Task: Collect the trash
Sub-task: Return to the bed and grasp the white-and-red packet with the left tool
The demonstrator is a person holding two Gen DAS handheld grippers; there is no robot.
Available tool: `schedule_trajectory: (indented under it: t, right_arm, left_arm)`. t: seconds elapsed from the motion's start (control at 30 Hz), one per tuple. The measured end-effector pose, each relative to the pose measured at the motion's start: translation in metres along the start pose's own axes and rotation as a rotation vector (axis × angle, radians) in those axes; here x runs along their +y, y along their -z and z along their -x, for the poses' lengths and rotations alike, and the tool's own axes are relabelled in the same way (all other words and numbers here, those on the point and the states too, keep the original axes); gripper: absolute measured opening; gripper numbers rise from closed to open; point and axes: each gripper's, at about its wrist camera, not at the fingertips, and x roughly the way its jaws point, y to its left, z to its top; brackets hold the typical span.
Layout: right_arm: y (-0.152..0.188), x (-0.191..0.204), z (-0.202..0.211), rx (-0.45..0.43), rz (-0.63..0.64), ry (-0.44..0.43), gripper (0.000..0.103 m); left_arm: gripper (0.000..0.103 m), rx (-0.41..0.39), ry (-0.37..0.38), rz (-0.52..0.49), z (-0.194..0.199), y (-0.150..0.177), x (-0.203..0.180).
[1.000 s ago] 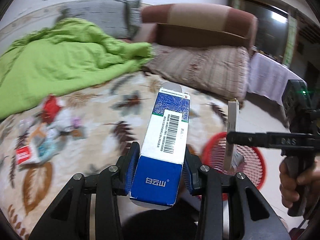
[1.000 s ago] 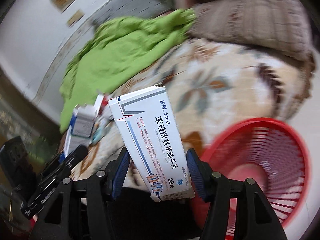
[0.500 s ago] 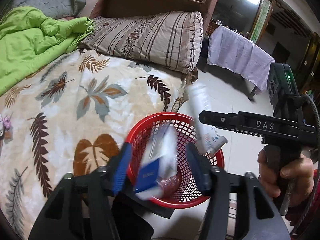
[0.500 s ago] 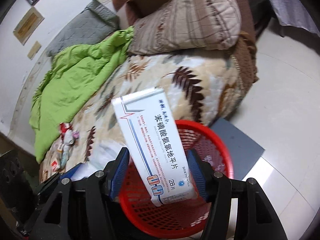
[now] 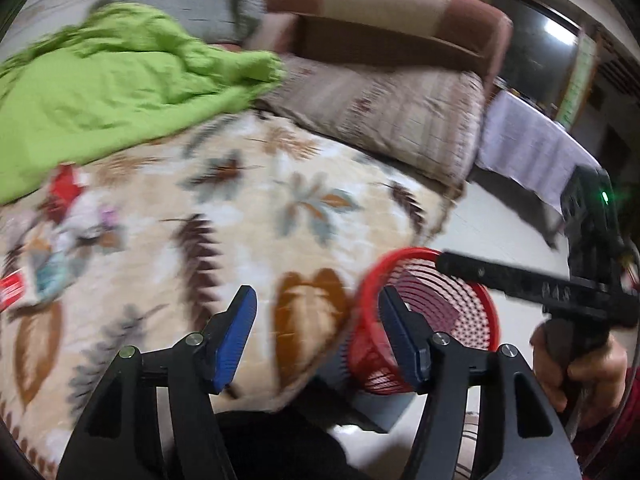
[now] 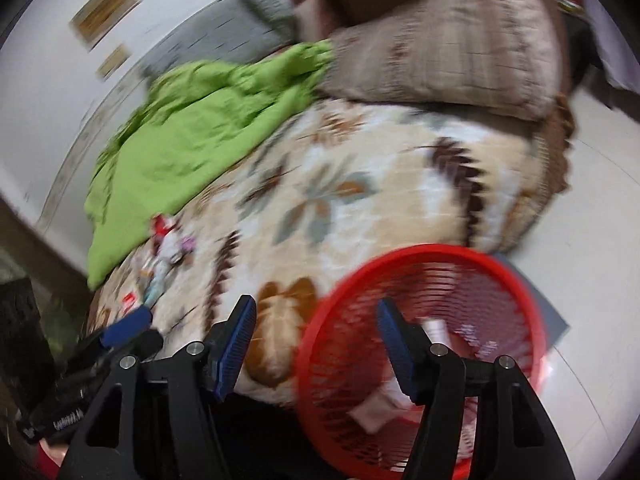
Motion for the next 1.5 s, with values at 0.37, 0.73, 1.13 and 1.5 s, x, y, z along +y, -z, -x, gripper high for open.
schedule_trajectory:
  t: [0.37,0.73,1.13,1.5]
  right_arm:
    - [0.014,0.125,-0.037,0.093,0.243,-0.193,0.068]
    - [0.018,0.198,-0.095,0.175,0.421,-0.222,0.071]
    - [0.012,0.233,-0.156,0.19,0.483,-0.224,0.071]
    - [0.002,0.213,-0.183,0.241,0.445,-0.204,0.071]
  left_arm:
    - [0.068,-0.092,-0.211,0.225,0.094,0.015,0.113]
    - [0.069,-0.106,-0.334,0.504,0.129,0.054,0.226]
    - [0.069,-0.044,-0.256,1.003,0.05,0.062,0.346]
    - [0.069,-0.049,-0.347,1.117,-0.011,0.033,0.388]
